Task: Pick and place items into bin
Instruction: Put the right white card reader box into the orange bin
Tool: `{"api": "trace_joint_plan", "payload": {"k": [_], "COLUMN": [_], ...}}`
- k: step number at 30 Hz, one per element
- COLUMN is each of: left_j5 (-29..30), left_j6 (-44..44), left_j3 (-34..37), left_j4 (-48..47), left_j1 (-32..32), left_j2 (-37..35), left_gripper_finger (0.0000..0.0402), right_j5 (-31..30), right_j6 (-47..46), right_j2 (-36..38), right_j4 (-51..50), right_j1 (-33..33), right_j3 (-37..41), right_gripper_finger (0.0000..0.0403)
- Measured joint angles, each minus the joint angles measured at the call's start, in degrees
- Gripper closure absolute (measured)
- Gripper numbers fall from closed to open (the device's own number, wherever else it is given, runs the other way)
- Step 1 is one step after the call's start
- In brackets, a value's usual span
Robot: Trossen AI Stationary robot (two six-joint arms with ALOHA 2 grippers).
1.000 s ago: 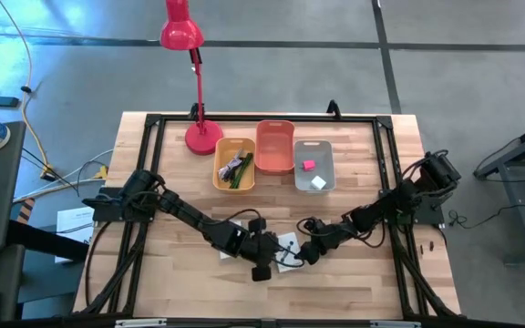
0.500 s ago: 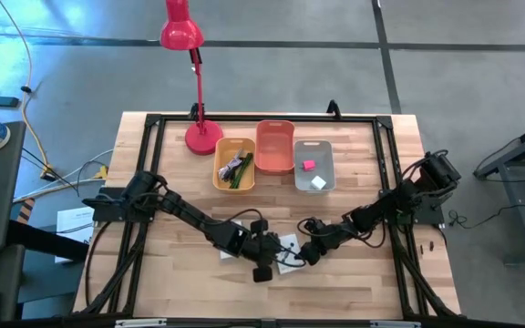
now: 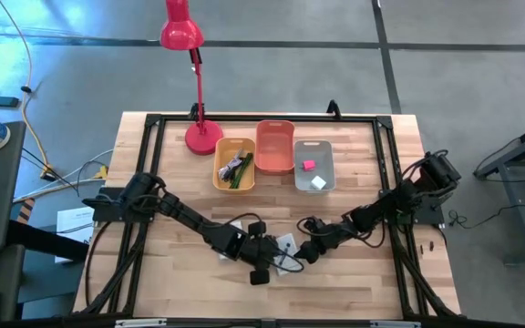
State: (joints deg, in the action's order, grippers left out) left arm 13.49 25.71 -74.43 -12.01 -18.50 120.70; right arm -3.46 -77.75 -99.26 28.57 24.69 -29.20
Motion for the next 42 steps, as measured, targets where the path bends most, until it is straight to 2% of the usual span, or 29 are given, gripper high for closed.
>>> {"api": "trace_joint_plan", "payload": {"k": [12, 20, 31, 38, 42], "left_j5": [1.6, 2.8, 3.7, 3.7, 3.7], "left_j6": [0.0, 0.1, 0.1, 0.1, -0.5], "left_j3": [0.1, 0.2, 0.3, 0.3, 0.3], "left_j4": [-0.7, -0.7, 0.0, 0.0, 0.0], "left_j1": [-1.0, -1.1, -1.0, -1.0, -1.0], "left_j2": [0.0, 0.0, 0.1, 0.1, 0.1], "left_gripper_finger": [0.0291, 0.0291, 0.0291, 0.0291, 0.0291], "right_j5": [0.9, 0.9, 2.3, 2.5, 2.4], "right_j6": [-0.1, 2.0, 8.3, 9.1, 9.2], "right_j2": [0.0, -0.1, -4.5, -4.6, -4.6], "right_j4": [0.9, 6.2, 0.4, -0.1, -0.2], "right_j1": [-1.1, -2.4, -3.9, -3.9, -3.9], "right_j3": [0.1, 0.1, -8.6, -8.9, -8.9], "right_gripper_finger": [0.0204, 0.0204, 0.0204, 0.0205, 0.0229]}}
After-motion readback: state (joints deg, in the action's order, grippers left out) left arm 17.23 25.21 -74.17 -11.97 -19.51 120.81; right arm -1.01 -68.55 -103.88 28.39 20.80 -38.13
